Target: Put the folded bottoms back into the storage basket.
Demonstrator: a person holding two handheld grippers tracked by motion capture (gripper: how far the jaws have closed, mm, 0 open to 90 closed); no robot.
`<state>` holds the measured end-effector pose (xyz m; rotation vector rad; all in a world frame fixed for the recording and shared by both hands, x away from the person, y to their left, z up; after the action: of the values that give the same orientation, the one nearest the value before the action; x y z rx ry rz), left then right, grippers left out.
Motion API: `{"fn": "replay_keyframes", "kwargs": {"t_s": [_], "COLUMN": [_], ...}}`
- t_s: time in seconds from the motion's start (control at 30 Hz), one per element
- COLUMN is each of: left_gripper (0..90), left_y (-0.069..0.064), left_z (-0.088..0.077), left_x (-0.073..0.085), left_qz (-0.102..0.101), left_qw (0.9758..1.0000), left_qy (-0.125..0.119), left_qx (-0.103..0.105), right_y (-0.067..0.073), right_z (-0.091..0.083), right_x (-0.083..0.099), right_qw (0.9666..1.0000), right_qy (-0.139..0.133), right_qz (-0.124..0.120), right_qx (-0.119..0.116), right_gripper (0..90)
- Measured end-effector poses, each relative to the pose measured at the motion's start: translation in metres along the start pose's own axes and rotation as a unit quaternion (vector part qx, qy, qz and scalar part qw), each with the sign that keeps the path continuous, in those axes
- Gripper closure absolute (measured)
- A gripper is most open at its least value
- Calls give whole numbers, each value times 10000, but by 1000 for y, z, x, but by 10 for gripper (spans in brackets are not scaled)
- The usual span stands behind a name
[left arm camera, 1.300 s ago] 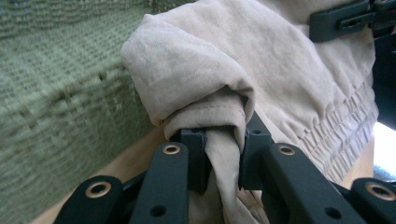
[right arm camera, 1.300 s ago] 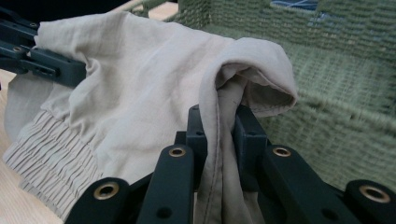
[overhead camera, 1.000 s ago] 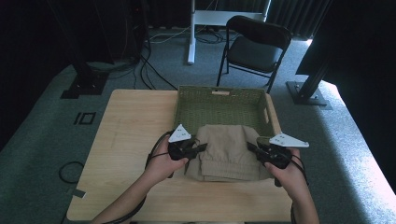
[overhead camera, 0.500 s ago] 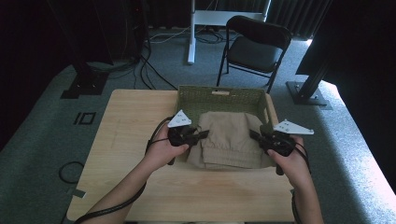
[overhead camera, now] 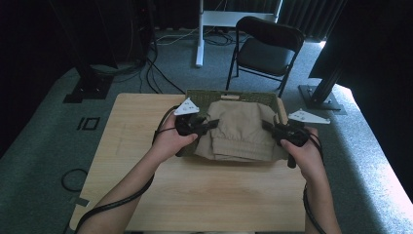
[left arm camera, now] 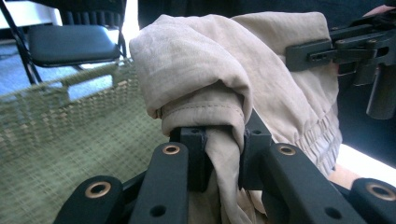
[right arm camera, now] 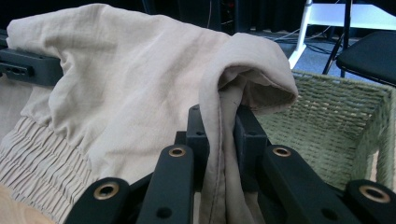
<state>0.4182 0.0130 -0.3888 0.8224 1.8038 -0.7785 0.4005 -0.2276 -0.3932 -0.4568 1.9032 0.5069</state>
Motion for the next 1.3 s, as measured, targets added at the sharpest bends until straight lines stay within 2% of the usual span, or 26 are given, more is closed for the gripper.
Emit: {"fn": "replay_keyframes", "kwargs": {"t_s": [0.07, 0.1, 0.17, 0.63, 0.73, 1.03, 1.27, 1.3], "left_gripper": [778, 778, 778, 779, 779, 779, 779, 779], "left_y": [0, 7, 12, 41, 52, 74, 88, 92], "left_z": [0, 3, 5, 25, 33, 54, 69, 73], "left_x": [0, -6, -9, -22, -24, -16, 0, 5], "left_qz": [0, -65, -134, -106, -126, -322, -483, -532], "left_qw": [10000, 10000, 9999, 9997, 9996, 9987, 9976, 9971], "left_qy": [0, -43, -55, -108, -120, -55, 49, 76], "left_qx": [0, -62, -58, -191, -238, -380, -501, -532], "right_y": [-2, -4, -7, -28, -37, -55, -67, -71], "right_z": [2, 4, 7, 34, 45, 72, 93, 101], "right_x": [-3, -7, -11, -31, -34, -29, -17, -11], "right_qw": [10000, 10000, 10000, 9996, 9993, 9981, 9971, 9969], "right_qy": [12, 2, -9, 78, 111, 272, 439, 476], "right_qz": [-9, 21, 52, 253, 318, 470, 509, 499], "right_qx": [11, 21, 22, 96, 150, 273, 362, 378], "right_gripper": [795, 794, 794, 794, 794, 794, 794, 794]}}
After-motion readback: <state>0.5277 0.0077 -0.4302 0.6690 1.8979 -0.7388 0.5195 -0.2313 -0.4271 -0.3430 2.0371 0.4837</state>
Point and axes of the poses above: each handheld gripper's, and its own axes: z roughly forward along the jaws, x roughly out of its underside, y roughly to its left, the point moved 7 cm from there along z, roughly forward along the jaws, and after that the axes turned 3 degrees about -y, right-handed, at the moved point
